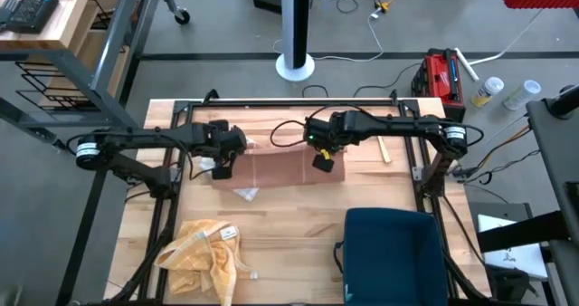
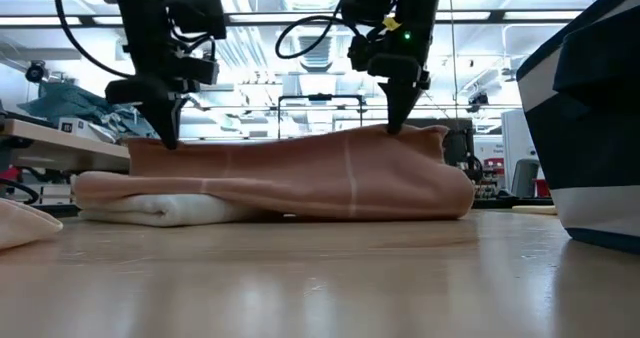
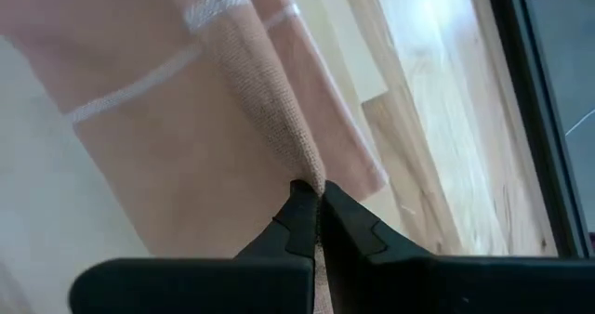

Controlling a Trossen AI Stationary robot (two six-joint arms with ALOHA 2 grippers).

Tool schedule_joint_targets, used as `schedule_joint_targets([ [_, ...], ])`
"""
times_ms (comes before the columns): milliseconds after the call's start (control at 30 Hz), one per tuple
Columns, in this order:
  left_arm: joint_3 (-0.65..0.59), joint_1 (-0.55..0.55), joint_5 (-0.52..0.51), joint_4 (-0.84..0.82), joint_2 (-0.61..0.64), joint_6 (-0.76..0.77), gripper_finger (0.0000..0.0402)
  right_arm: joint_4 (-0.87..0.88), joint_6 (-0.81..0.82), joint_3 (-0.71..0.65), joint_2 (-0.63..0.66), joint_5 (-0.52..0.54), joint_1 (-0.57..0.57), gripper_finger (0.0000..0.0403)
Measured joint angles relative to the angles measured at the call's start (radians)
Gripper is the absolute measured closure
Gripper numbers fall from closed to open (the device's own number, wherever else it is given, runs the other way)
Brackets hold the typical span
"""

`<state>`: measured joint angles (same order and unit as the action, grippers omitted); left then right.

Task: Fold towel
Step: Fold the brown towel

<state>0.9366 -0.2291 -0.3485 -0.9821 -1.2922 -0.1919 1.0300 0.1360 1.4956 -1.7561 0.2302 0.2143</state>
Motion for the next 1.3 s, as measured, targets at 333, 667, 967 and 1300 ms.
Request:
schedule_joint_targets([
  [333, -0.048, -0.007, -0.07, 0.099, 0.0, -0.002, 0.0365, -0.029, 0.064, -0.003, 0.0, 0.194, 0.013, 0.0341],
  [667, -0.059, -0.03, -0.097, 0.1, 0.0, 0.028, 0.0357, -0.032, 0.074, -0.003, 0.0, 0.173, 0.013, 0.0249],
  [967, -0.097, -0.021, 0.4, 0.081, 0.0, 0.227, 0.0366, -0.048, 0.093, -0.039, -0.002, -0.189, -0.031, 0.024],
  [1300, -0.146, 0.02, 0.392, 0.133, -0.048, 0.276, 0.0366, -0.127, 0.192, -0.074, -0.152, -0.178, -0.138, 0.0285],
])
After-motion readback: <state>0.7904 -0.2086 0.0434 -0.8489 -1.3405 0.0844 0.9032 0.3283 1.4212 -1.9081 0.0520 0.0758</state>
